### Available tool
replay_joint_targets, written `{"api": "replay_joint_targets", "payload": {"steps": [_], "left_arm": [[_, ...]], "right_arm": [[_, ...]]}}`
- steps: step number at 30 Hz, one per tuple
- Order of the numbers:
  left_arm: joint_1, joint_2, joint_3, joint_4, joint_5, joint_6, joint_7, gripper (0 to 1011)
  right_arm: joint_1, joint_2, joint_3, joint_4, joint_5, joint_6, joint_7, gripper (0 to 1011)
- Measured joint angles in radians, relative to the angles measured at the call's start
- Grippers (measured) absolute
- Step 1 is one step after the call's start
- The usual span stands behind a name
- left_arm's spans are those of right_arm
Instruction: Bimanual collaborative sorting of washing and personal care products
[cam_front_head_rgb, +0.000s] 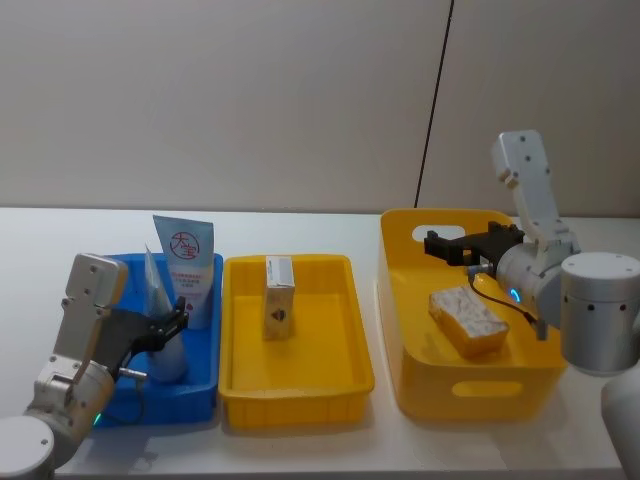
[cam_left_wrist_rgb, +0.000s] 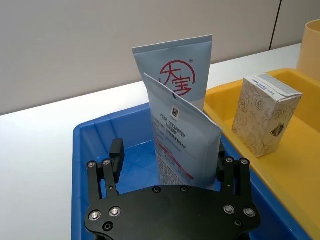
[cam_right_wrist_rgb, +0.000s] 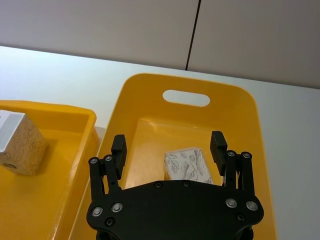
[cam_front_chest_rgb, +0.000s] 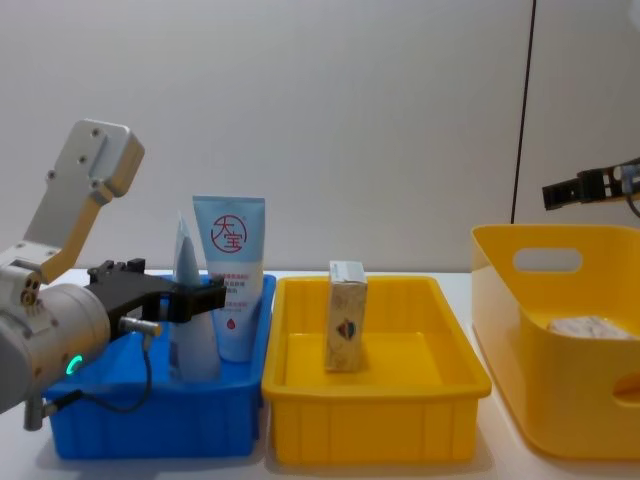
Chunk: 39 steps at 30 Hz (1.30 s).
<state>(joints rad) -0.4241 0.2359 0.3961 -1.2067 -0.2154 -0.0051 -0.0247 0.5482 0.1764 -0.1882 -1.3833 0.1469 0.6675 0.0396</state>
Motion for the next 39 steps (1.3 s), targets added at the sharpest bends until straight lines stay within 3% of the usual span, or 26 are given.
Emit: {"api": "replay_joint_targets", "payload": {"steps": [2,9,21,24,25,39], "left_arm": [[-0.002,-0.001,0.0,0.003,0.001,0.0,0.0,1000],[-0.008,-0.003,0.0,0.014,0.006,-0.001,-0.001,849],[-0.013,-0.004,0.001,0.021,0.009,-0.002,-0.002,441],[-0.013,-0.004,0.001,0.022,0.009,-0.002,-0.002,381],[-0.014,-0.004,0.001,0.022,0.009,-0.002,-0.002,317],[-0.015,-0.005,0.0,0.024,0.01,-0.002,-0.002,238]], "right_arm": [[0.0,0.0,0.0,0.0,0.0,0.0,0.0,1002],[0.0,0.0,0.0,0.0,0.0,0.0,0.0,1002],[0.0,0.0,0.0,0.0,0.0,0.0,0.0,1002],[0.0,0.0,0.0,0.0,0.0,0.0,0.0,1002],[0.0,0.0,0.0,0.0,0.0,0.0,0.0,1002],[0.0,0.0,0.0,0.0,0.0,0.0,0.0,1002]]}}
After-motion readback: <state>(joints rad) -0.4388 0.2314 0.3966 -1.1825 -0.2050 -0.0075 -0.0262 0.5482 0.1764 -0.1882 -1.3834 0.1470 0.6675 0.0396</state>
